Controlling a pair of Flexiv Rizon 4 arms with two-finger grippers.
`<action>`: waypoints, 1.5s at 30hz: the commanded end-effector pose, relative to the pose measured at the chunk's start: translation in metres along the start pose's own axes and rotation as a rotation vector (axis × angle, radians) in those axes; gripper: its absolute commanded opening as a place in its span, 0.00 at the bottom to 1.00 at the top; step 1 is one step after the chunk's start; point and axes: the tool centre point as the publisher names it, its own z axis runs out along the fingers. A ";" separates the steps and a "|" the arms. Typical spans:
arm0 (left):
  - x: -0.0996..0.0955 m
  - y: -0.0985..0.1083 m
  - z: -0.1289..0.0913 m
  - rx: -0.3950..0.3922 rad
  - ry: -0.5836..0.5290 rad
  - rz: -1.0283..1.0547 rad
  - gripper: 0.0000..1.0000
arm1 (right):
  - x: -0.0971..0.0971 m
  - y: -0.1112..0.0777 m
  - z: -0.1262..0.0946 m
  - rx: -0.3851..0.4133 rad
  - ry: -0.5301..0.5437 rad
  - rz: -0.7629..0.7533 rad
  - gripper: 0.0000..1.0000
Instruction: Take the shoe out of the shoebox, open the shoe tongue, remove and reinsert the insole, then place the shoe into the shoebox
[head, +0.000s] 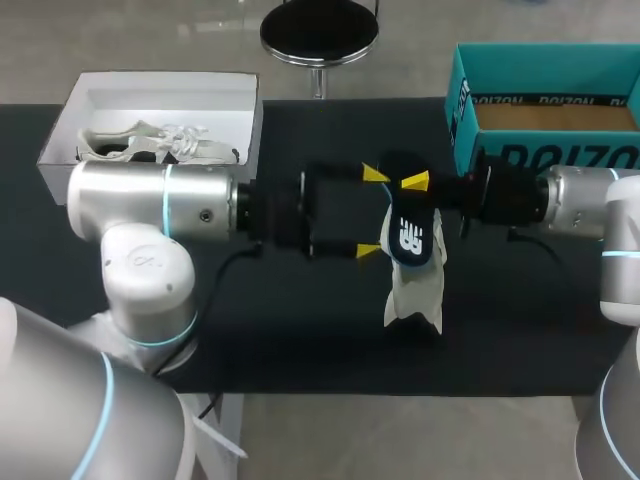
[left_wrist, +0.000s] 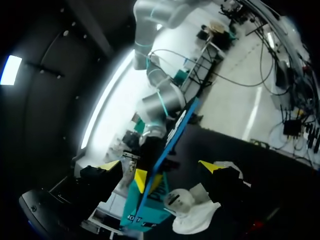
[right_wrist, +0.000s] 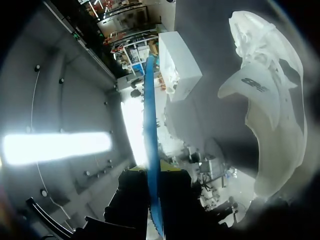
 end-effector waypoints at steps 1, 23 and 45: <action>-0.001 0.007 0.015 0.026 -0.038 -0.008 1.00 | 0.000 0.000 0.001 -0.002 0.000 0.000 0.00; -0.019 0.016 0.047 0.014 -0.054 0.057 0.13 | 0.000 0.000 0.001 -0.002 0.000 0.000 0.00; -0.021 0.025 0.055 -0.010 -0.042 0.079 0.00 | 0.000 0.000 0.001 -0.002 0.000 0.000 0.00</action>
